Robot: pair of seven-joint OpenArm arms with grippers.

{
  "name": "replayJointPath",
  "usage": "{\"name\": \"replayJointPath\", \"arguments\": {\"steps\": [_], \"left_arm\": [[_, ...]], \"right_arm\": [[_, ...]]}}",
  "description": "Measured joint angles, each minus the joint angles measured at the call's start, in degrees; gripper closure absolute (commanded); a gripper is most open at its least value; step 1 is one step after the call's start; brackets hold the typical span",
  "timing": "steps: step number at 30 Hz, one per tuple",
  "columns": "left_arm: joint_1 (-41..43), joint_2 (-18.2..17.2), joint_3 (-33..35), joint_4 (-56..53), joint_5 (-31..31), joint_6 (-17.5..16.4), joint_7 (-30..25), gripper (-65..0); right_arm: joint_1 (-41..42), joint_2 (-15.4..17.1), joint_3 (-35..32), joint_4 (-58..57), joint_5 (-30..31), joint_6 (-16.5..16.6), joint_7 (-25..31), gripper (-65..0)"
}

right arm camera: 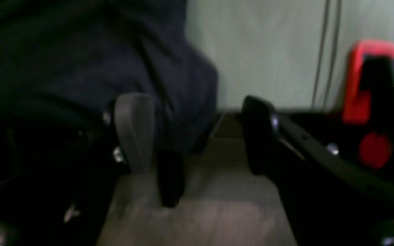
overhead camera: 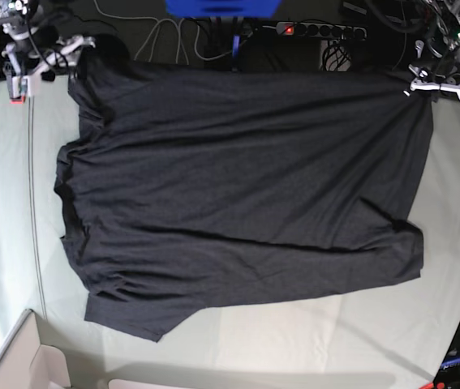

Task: Layout the t-shirt on the table in an organized manner, then fold the t-shirt properly
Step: 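Pull the collar-side corners apart with both grippers, stretching the edge taut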

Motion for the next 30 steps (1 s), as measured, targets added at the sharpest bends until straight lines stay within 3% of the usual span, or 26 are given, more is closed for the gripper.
{"name": "replayJointPath", "arguments": {"steps": [19,22,27,30], "left_arm": [[-0.02,-0.79,-0.13,0.02,-0.11,0.00,-0.02,0.0],[0.02,-0.79,-0.17,0.02,-0.17,-0.02,-0.02,0.0],[0.00,-0.79,-0.17,0.02,-0.17,-0.02,-0.02,0.0],[0.02,-0.79,-0.17,0.15,-0.17,-0.02,-0.02,0.0]], "right_arm": [[-0.13,-0.94,-2.99,-5.49,0.15,-0.04,0.44,-40.2],[-0.35,-0.81,-4.39,-5.73,0.11,-0.04,0.15,-32.1],[-0.37,-0.48,-6.12,-5.70,0.15,-0.04,-0.02,-1.5],[-0.52,-0.35,-5.18,-5.38,0.13,-0.04,-0.33,0.0]]}}
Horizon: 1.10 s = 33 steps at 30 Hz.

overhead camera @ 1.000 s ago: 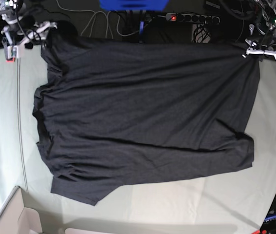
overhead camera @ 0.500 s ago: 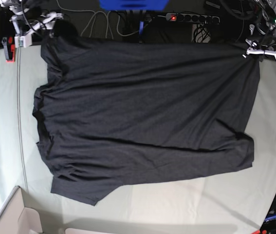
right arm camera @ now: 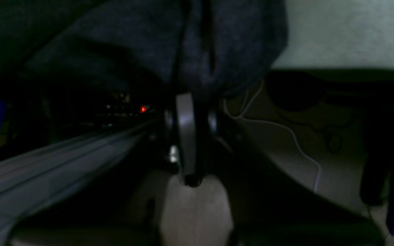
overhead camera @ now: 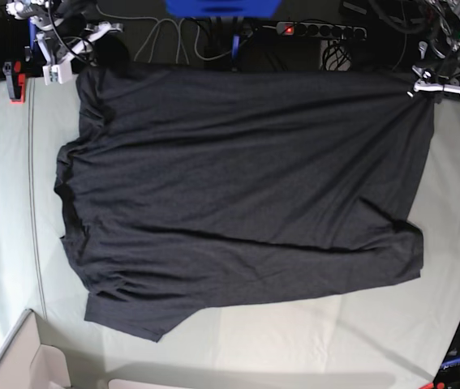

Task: Layout the t-shirt on the table in an organized manner, then fold the t-shirt properly
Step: 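Pull the collar-side corners apart with both grippers, stretching the edge taut, then roll the collar edge over toward the hem with both grippers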

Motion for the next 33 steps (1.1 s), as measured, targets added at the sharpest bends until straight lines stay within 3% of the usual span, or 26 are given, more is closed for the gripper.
{"name": "replayJointPath", "arguments": {"steps": [8,15,18,33], "left_arm": [[0.33,0.35,-0.04,9.90,-0.33,-0.26,0.72,0.0],[0.48,0.44,-0.04,13.81,0.00,-0.37,0.90,0.0],[1.57,0.33,-0.04,15.10,-0.17,-0.48,0.92,0.0],[7.30,0.55,-0.04,19.23,0.00,-0.48,1.25,0.0]], "right_arm": [[0.13,-2.16,8.39,11.45,0.15,0.02,-0.11,0.0],[0.26,-2.08,8.48,19.17,2.29,0.26,-1.73,0.0],[0.20,-1.86,8.72,19.61,2.12,0.26,-4.52,0.0],[-3.69,-1.88,9.79,19.93,2.12,0.46,-4.92,0.0]]}}
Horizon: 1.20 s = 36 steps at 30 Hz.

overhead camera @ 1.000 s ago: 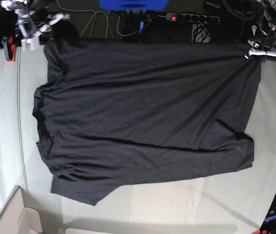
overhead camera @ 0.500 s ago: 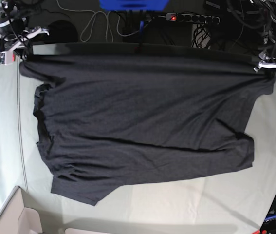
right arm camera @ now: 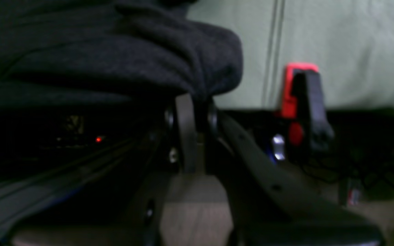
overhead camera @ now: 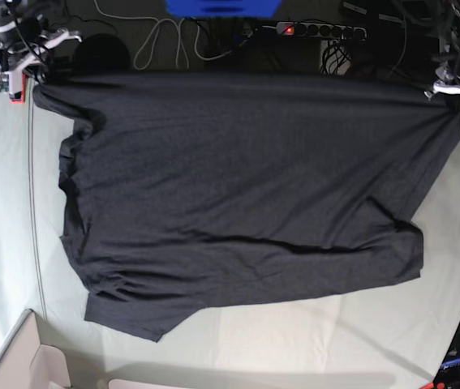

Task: Layout the t-shirt on the table in an organized manner, then fold the t-shirt properly
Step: 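Roll the collar edge over toward the hem with both grippers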

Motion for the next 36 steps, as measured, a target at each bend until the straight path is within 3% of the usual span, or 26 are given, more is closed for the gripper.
{"name": "replayJointPath", "arguments": {"steps": [23,29,36], "left_arm": [[-2.14,0.07,-3.78,-1.46,0.17,-0.15,-0.24,0.0],[-3.15,0.13,-3.76,-1.62,0.24,-0.13,0.07,0.0],[-5.42,0.04,-3.74,-2.34,0.22,0.02,0.04,0.0]], "right_arm": [[1.36,1.31,-1.27,0.00,-0.94,0.00,-0.31,0.0],[8.00,1.29,-2.14,-0.02,-8.81,0.42,-6.73,0.0],[12.76,1.29,-2.36,-0.09,-10.19,0.42,-10.23,0.0]]}}
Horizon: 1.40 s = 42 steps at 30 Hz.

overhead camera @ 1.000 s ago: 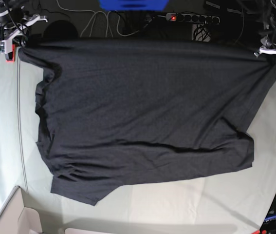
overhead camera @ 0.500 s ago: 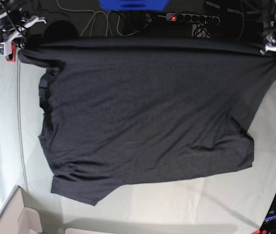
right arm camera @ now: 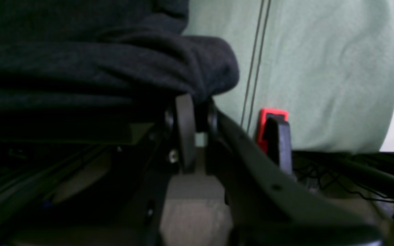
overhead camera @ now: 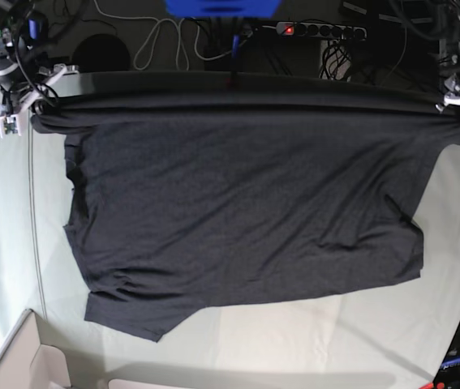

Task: Layout the t-shirt on the table in an organized manner, then fold the t-shirt properly
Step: 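Roll the collar edge over toward the hem with both grippers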

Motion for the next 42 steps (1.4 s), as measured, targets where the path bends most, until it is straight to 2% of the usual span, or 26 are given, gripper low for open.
{"name": "replayJointPath", "arguments": {"steps": [3,9,18,26,42], "left_arm": [[-1.99,0.04,0.74,-2.03,3.06,0.28,0.13,0.0],[-4.02,0.07,4.13,-2.75,7.93,0.46,-0.44,0.0],[-9.25,-0.72,4.59,-3.41,7.89,0.42,-0.48,0.0],[-15.02,-4.46,9.31,-10.97,7.91,0.68,-0.55,0.0],[-19.56,-7.13,9.38,-23.06,7.91,0.90,-0.61,0.0]], "right_arm": [[1.27,-0.02,0.00,-0.04,-0.15,0.02,-2.19,0.0],[2.29,0.31,-1.97,-0.09,-0.63,0.00,-2.67,0.0],[7.78,0.13,-3.52,-1.97,-0.50,-0.09,-2.19,0.0],[11.63,1.75,-3.30,-10.54,-0.74,-0.24,-1.95,0.0],[18.10,1.75,-3.50,-15.39,-0.96,-0.39,-1.97,0.0]]}}
